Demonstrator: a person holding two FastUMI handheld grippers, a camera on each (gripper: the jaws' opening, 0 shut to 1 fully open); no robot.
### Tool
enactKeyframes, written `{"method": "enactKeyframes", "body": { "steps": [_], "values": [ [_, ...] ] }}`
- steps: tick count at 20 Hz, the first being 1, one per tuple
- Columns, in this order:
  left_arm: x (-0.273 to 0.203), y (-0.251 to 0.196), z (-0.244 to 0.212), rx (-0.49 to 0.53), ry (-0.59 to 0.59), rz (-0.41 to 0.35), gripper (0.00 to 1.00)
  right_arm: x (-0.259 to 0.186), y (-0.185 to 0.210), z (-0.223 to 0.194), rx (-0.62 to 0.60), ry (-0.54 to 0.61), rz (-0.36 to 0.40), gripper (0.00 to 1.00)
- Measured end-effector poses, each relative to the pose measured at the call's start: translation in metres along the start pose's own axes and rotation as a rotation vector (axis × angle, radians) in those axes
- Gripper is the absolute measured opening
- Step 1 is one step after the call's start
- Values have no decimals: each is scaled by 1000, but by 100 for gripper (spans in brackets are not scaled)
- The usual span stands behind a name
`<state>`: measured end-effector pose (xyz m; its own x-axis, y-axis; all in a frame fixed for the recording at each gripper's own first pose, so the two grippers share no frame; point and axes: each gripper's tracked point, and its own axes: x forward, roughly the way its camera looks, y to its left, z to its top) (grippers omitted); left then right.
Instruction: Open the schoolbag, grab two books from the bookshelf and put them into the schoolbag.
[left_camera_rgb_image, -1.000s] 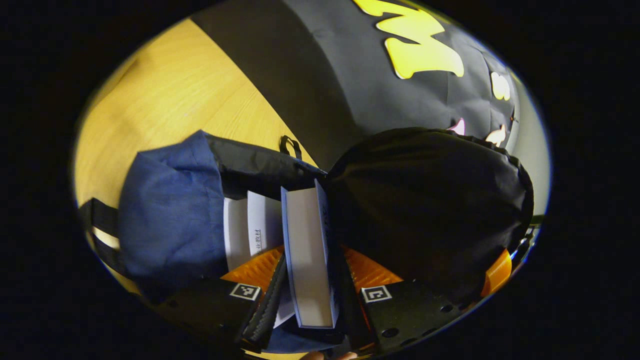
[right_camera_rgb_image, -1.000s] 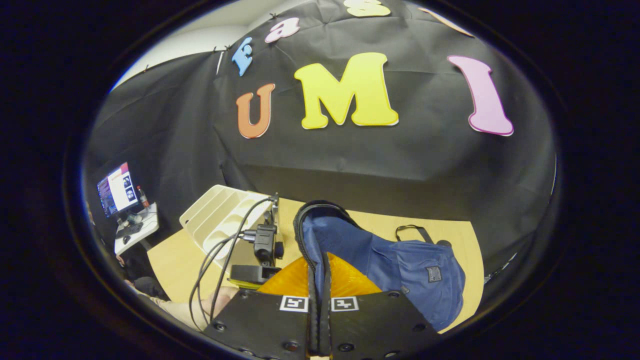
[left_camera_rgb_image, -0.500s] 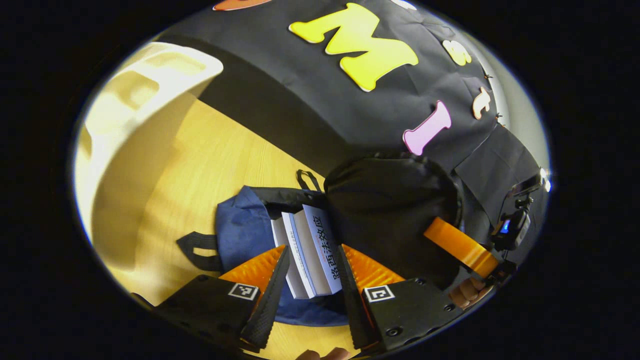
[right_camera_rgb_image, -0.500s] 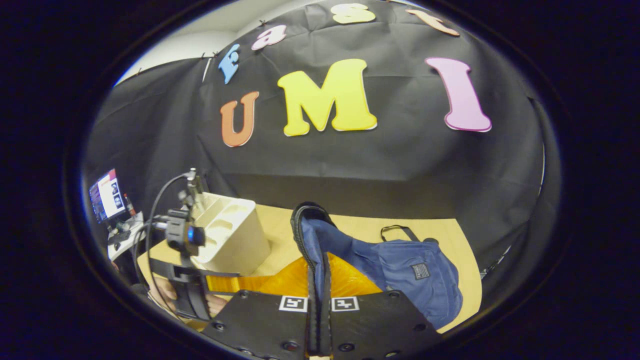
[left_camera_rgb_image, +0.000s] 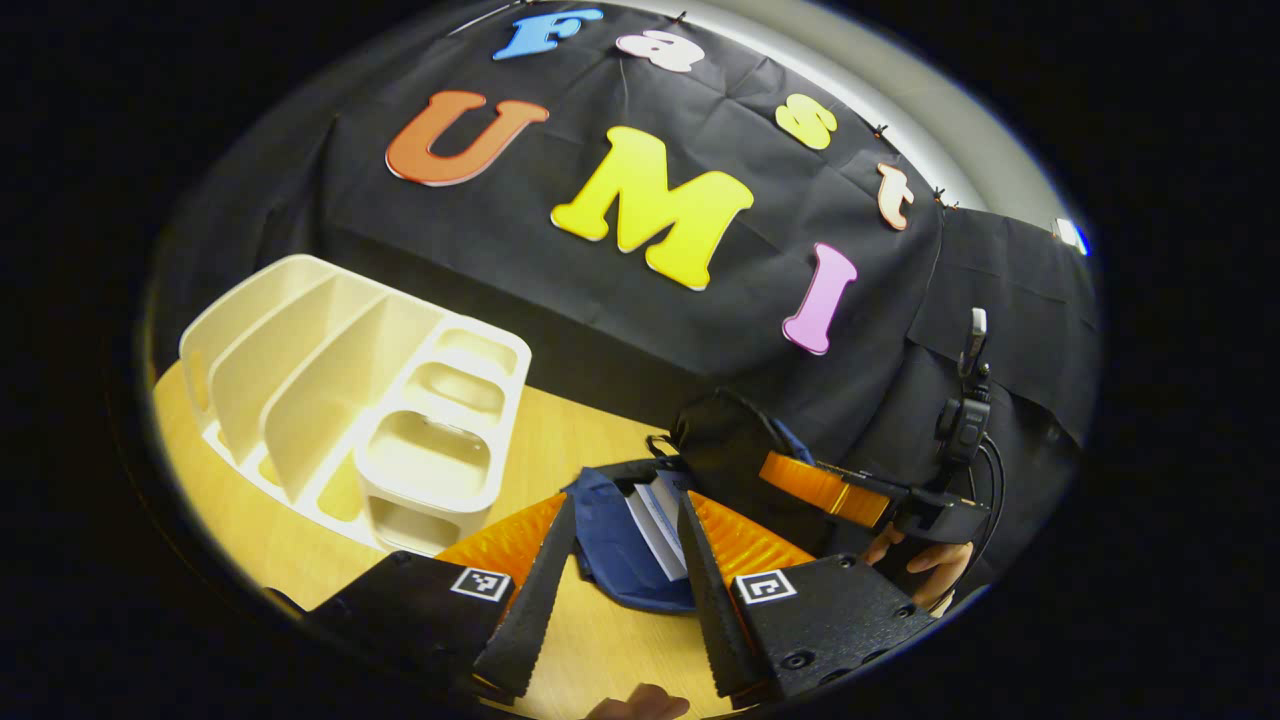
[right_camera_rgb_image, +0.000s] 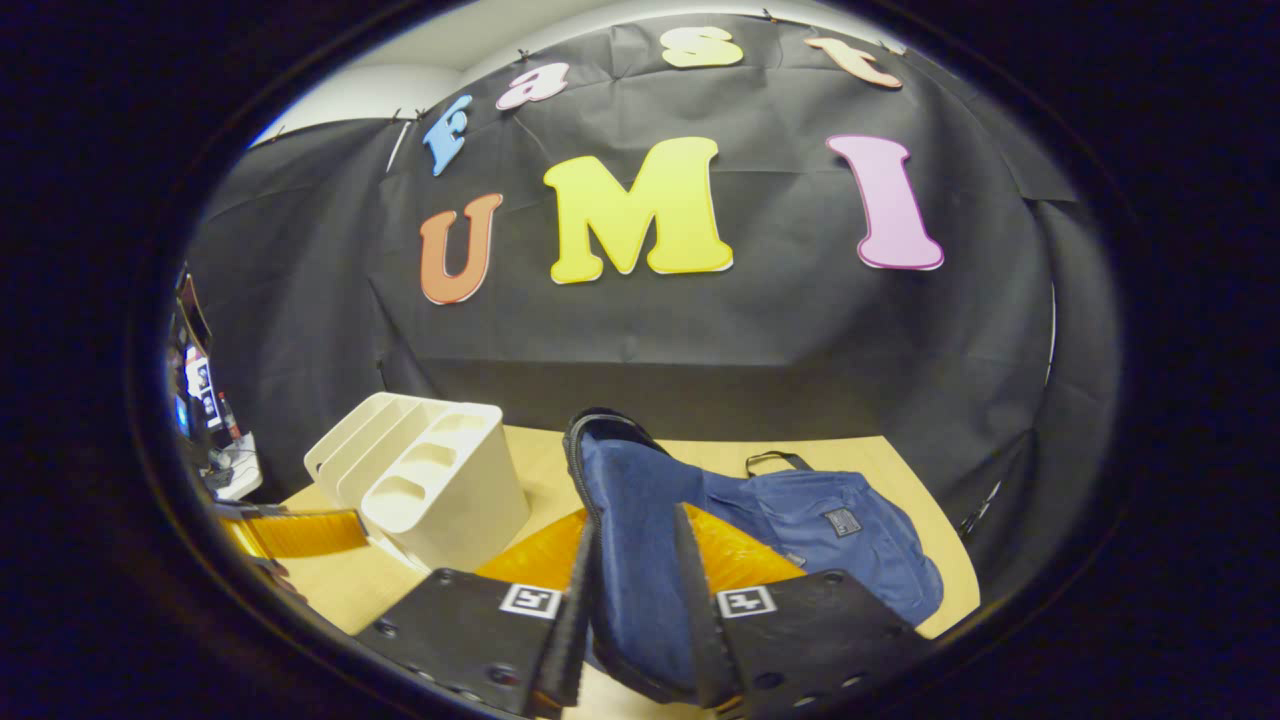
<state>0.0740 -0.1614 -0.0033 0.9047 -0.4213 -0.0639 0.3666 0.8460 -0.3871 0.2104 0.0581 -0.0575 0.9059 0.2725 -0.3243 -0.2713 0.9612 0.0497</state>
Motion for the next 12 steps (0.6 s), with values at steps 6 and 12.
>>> {"method": "enactKeyframes", "body": {
  "steps": [6,12],
  "values": [
    [-61,34,31,126,-114,193,90,-83,16,11,-36,-148,-27,98],
    [-116,37,30,264,-177,247,97,-186,3,2,-54,-270,-97,98]
  ]
}}
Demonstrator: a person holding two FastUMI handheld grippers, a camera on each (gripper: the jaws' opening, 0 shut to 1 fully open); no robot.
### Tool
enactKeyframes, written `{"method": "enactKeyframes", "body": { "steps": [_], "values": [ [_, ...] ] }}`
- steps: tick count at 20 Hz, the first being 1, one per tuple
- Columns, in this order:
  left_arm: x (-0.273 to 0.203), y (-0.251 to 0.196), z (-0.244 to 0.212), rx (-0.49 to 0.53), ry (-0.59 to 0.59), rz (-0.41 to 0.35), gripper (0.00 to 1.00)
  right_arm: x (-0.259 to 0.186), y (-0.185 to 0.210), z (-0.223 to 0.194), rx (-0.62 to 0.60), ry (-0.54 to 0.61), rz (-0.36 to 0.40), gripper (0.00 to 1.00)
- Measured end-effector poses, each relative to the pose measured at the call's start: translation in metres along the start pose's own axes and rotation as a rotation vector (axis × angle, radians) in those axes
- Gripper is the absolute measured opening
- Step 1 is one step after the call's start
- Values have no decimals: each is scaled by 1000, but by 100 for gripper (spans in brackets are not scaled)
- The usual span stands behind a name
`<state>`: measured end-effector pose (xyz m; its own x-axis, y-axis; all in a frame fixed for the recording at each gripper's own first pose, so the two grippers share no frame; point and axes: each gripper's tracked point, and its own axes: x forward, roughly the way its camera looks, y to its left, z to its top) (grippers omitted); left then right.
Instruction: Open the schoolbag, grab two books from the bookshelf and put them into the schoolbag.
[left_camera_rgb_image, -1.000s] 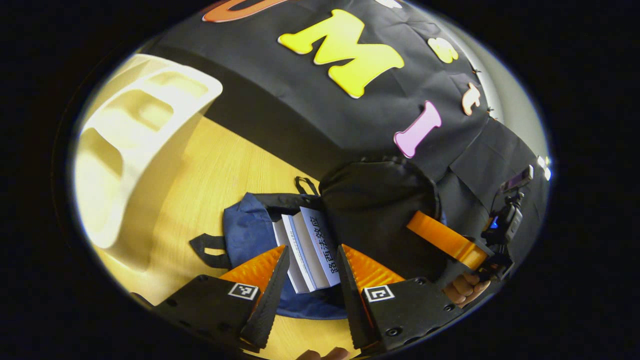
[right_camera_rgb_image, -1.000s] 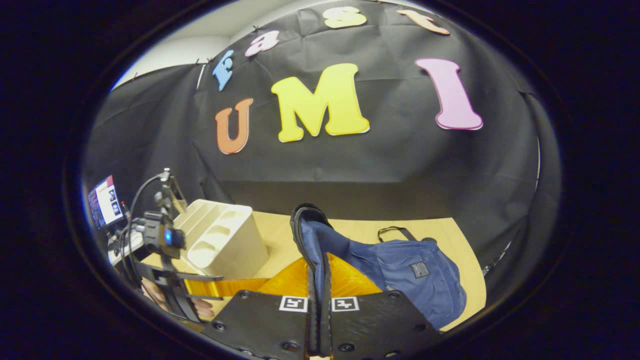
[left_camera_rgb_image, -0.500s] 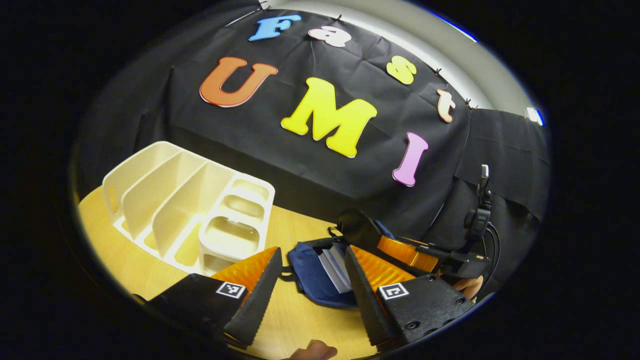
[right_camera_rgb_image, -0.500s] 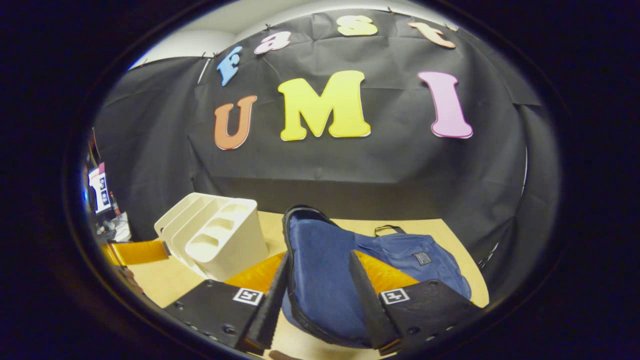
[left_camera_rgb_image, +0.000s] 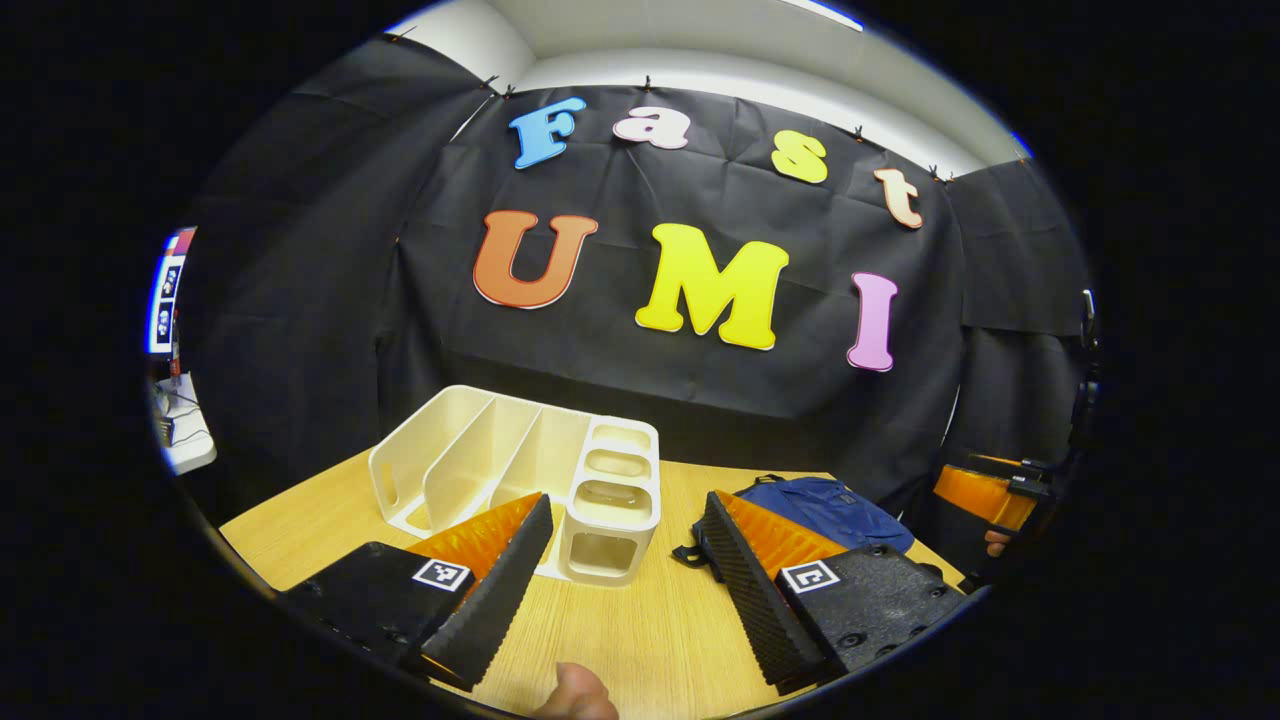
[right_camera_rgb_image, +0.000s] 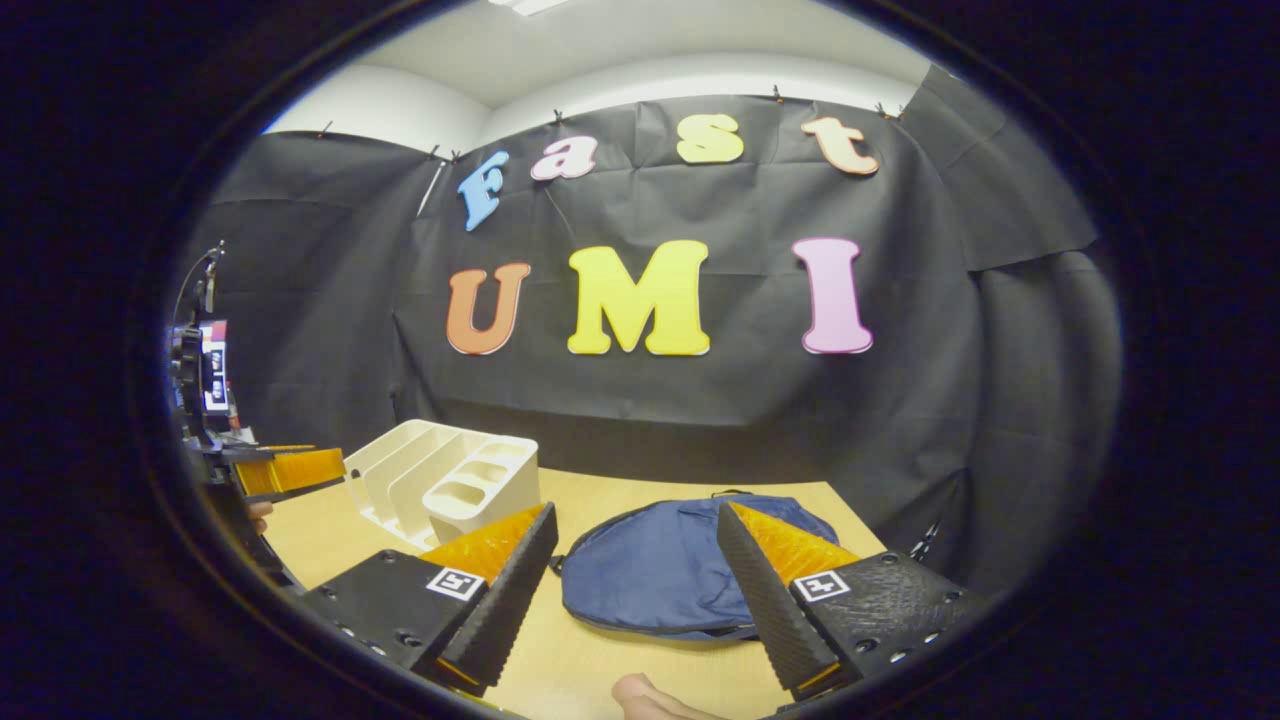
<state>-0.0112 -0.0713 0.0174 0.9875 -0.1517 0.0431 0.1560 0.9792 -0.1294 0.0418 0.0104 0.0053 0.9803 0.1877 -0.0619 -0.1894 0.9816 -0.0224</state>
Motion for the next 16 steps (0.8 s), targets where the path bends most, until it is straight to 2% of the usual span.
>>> {"method": "enactKeyframes", "body": {
  "steps": [1,3,6,8,11,15,16],
  "values": [
    [-8,0,0,13,-5,8,97,-14,-6,6,-4,-35,-24,94],
    [-24,0,2,22,-35,10,98,-49,-11,11,15,-82,-51,96],
    [-41,-11,-9,14,-22,-37,98,-81,6,-4,16,-90,-15,95],
    [-53,-9,-13,35,-27,-35,98,-94,13,-15,-8,-81,0,95],
    [-63,-23,-8,59,-55,-81,98,-102,13,-20,-31,-100,-17,98],
    [-63,-22,-14,72,-42,-73,98,-100,7,-23,-23,-107,-51,93],
    [-60,-22,-16,70,-33,-74,97,-98,6,-24,-18,-108,-61,95]
  ]
}}
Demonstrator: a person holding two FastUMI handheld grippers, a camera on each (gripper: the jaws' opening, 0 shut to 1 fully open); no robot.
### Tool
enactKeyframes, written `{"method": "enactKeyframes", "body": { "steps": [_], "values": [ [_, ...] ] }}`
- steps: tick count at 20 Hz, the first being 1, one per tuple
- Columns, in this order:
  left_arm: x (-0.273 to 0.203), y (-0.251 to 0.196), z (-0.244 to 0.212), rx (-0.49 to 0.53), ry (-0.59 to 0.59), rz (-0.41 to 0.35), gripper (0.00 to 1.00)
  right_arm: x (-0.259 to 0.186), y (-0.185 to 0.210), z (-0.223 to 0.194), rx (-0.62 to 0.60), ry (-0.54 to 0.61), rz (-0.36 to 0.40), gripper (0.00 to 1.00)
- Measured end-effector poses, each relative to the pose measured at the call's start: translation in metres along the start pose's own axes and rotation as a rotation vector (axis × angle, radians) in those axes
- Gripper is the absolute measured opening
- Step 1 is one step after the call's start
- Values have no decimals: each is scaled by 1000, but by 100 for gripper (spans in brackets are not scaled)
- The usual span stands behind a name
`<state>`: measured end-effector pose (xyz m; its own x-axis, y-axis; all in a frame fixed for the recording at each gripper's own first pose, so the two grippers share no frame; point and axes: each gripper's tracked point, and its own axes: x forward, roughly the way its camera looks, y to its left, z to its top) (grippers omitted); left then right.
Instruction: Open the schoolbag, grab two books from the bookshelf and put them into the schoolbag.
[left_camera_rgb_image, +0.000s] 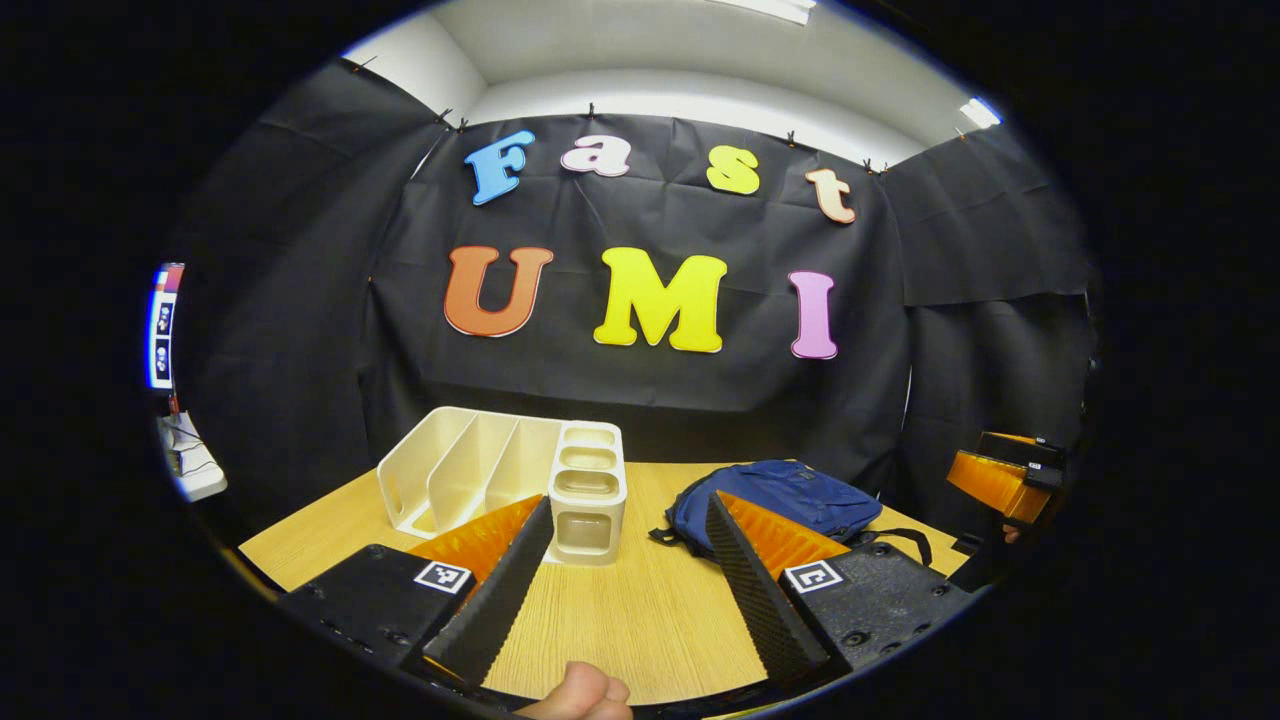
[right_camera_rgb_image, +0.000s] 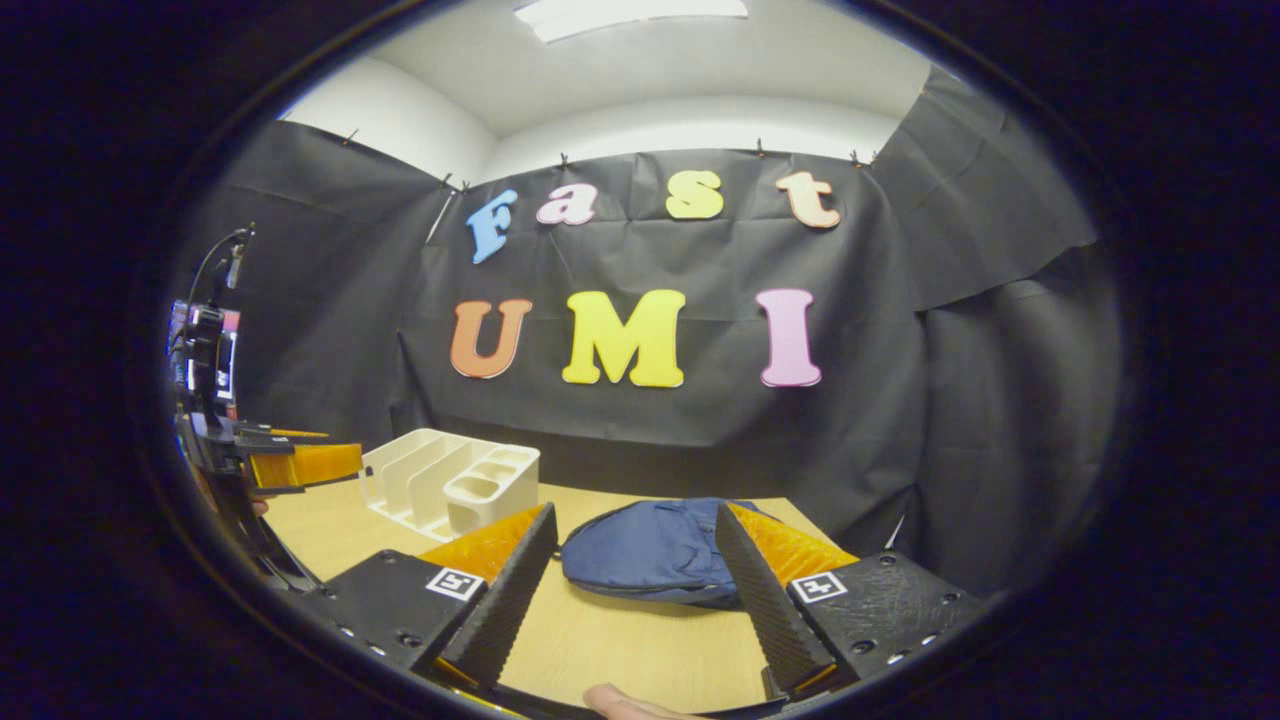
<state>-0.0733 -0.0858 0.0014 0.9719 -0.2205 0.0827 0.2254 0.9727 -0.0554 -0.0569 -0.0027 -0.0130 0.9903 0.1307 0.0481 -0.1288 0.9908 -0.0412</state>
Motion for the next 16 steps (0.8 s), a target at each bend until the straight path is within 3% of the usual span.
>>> {"method": "enactKeyframes", "body": {
  "steps": [5,9,16],
  "values": [
    [8,15,-26,62,51,89,98,4,-6,-17,28,12,-47,93],
    [17,8,-39,33,87,72,98,9,-15,-32,26,26,-65,98],
    [19,4,-37,55,64,75,98,15,-17,-54,28,81,-67,98]
  ]
}}
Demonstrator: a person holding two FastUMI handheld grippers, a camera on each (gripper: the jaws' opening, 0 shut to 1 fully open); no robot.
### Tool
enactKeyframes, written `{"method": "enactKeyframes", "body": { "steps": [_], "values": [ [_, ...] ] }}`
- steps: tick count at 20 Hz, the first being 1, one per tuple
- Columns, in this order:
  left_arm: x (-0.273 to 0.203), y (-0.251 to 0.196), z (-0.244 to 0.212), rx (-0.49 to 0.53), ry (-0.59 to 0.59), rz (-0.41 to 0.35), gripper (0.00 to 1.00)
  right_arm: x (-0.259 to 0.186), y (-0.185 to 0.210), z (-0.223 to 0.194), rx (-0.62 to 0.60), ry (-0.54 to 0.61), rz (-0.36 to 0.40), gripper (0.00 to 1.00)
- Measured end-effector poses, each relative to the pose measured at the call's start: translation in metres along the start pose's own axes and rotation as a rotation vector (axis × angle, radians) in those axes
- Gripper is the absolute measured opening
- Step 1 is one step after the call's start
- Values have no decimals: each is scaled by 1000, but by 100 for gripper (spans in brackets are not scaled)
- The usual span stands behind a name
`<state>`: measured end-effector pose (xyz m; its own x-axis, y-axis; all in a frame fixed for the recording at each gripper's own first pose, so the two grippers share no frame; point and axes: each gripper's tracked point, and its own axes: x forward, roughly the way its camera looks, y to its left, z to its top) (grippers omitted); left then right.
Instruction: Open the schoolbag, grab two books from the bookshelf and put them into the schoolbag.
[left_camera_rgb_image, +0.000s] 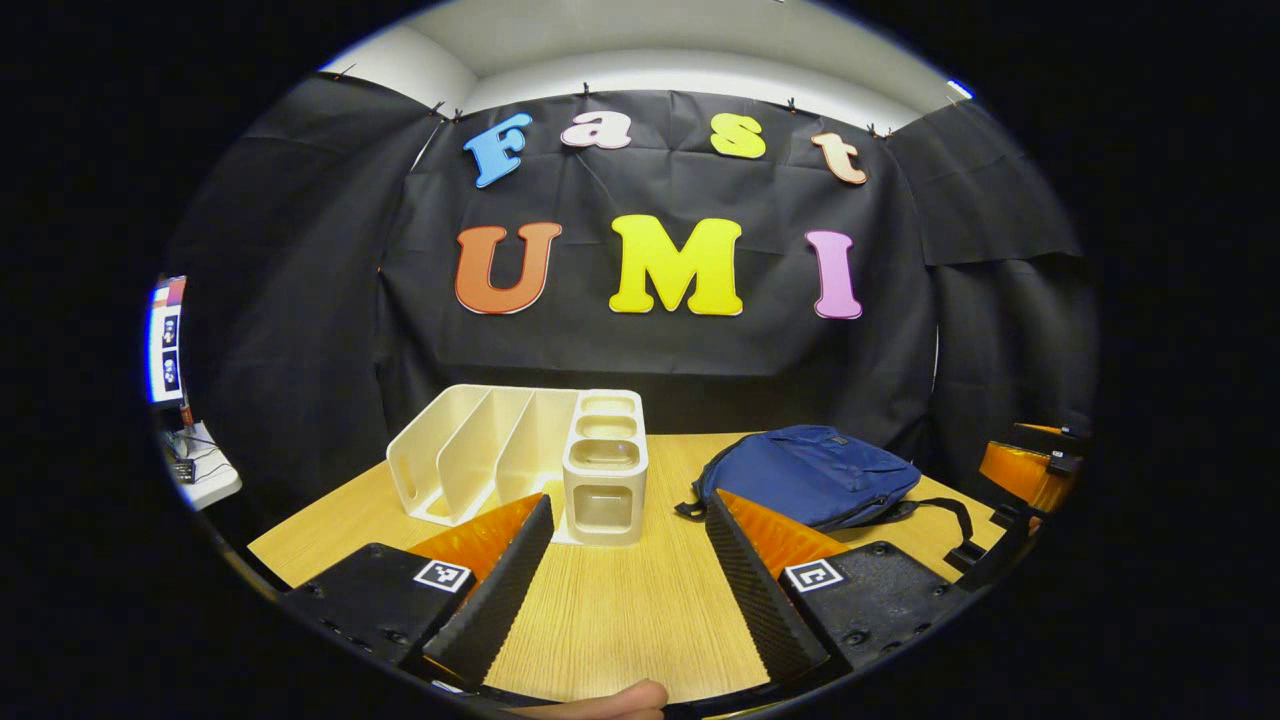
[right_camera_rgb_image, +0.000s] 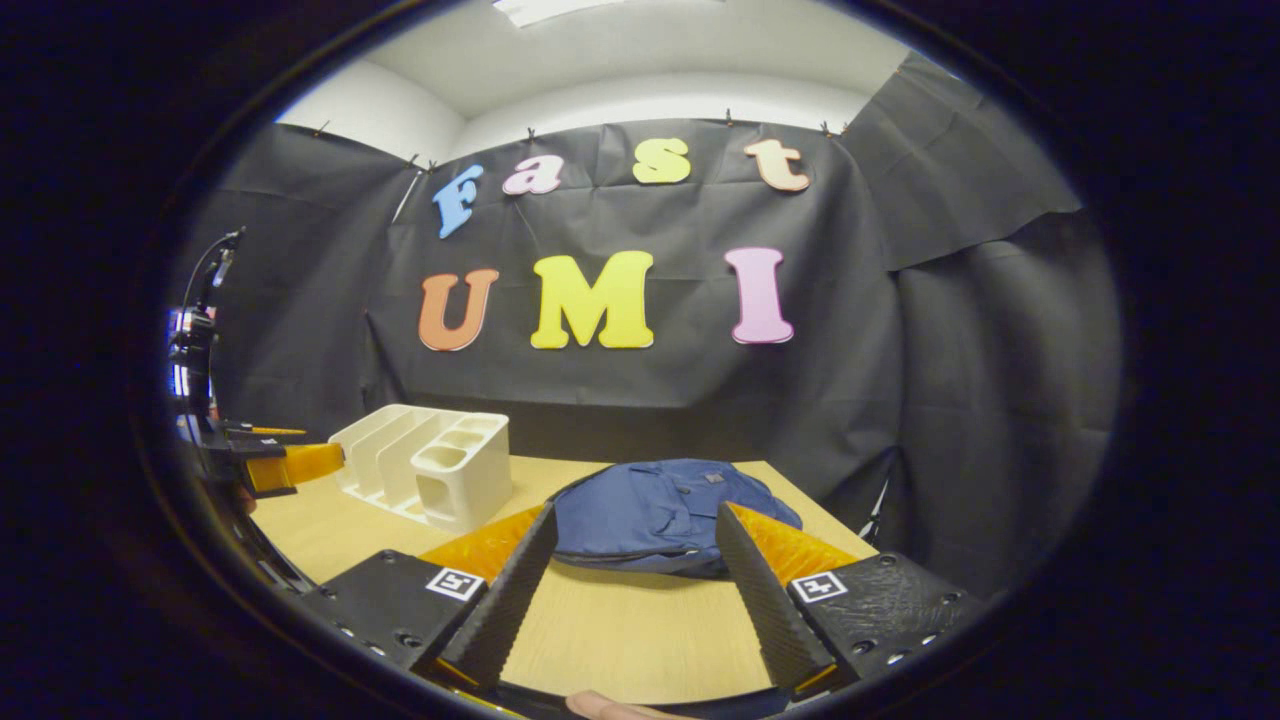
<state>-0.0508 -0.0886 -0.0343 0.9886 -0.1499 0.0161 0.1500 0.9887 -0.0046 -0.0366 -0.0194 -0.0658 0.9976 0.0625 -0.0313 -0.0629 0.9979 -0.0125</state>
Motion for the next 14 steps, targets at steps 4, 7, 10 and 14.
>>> {"method": "enactKeyframes", "body": {
  "steps": [4,7,10,14],
  "values": [
    [1,6,2,-7,-3,11,98,4,2,0,-13,4,-3,93],
    [0,12,6,-1,-25,26,98,4,7,2,-16,-1,4,95],
    [0,13,8,-17,-35,25,98,8,13,0,-21,2,14,98],
    [2,14,6,-12,-30,28,98,9,6,1,-63,-15,-26,98]
  ]
}}
